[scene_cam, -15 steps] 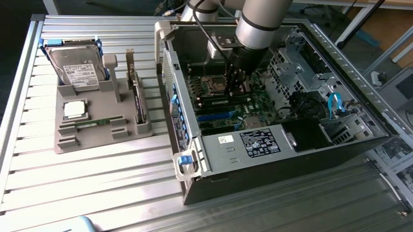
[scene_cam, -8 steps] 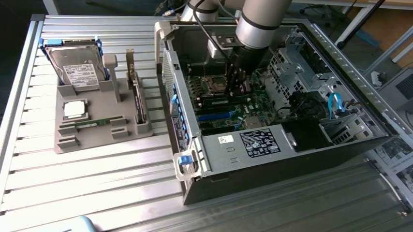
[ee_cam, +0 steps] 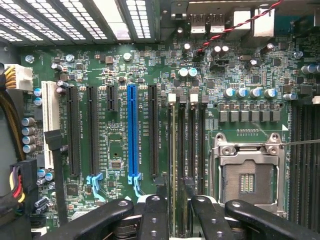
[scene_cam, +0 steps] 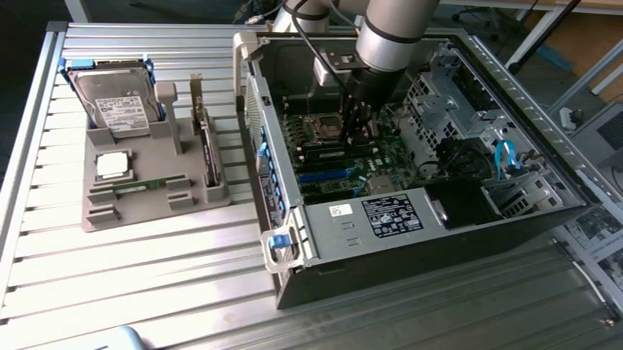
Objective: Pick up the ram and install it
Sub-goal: 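Insert the ram into the slot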
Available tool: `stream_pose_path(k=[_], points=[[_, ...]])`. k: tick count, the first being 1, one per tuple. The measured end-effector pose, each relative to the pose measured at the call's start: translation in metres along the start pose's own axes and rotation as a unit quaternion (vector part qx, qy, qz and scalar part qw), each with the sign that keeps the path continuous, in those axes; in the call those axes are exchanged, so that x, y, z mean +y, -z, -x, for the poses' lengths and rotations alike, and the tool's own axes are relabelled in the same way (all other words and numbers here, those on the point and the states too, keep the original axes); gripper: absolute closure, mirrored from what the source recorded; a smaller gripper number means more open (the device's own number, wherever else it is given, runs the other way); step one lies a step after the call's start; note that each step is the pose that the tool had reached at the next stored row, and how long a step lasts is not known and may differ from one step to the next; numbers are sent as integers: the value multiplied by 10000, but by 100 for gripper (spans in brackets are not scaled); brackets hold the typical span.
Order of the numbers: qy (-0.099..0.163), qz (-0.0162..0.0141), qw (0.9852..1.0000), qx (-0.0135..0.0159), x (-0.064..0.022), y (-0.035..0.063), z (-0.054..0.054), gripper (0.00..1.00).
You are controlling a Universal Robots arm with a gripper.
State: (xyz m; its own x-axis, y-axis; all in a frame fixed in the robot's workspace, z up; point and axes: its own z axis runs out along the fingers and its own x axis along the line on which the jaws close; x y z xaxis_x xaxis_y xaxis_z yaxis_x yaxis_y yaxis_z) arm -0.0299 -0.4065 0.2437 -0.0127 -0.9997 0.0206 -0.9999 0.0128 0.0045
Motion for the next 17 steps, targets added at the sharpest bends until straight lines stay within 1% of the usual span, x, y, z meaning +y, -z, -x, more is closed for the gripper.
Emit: stream_pose_path(k=[1,2,3,4,9,12,17], points=[[0,0,10000,1,0,1,14,76],[0,0,10000,2,0,1,30,82],[0,0,10000,4,0,1,43,82],[0,0,10000,6,0,1,55,89],[0,0,10000,9,-11,2,78,89],[0,1,10000,9,-69,2,79,89],[0,3,10000,9,-127,2,80,89]])
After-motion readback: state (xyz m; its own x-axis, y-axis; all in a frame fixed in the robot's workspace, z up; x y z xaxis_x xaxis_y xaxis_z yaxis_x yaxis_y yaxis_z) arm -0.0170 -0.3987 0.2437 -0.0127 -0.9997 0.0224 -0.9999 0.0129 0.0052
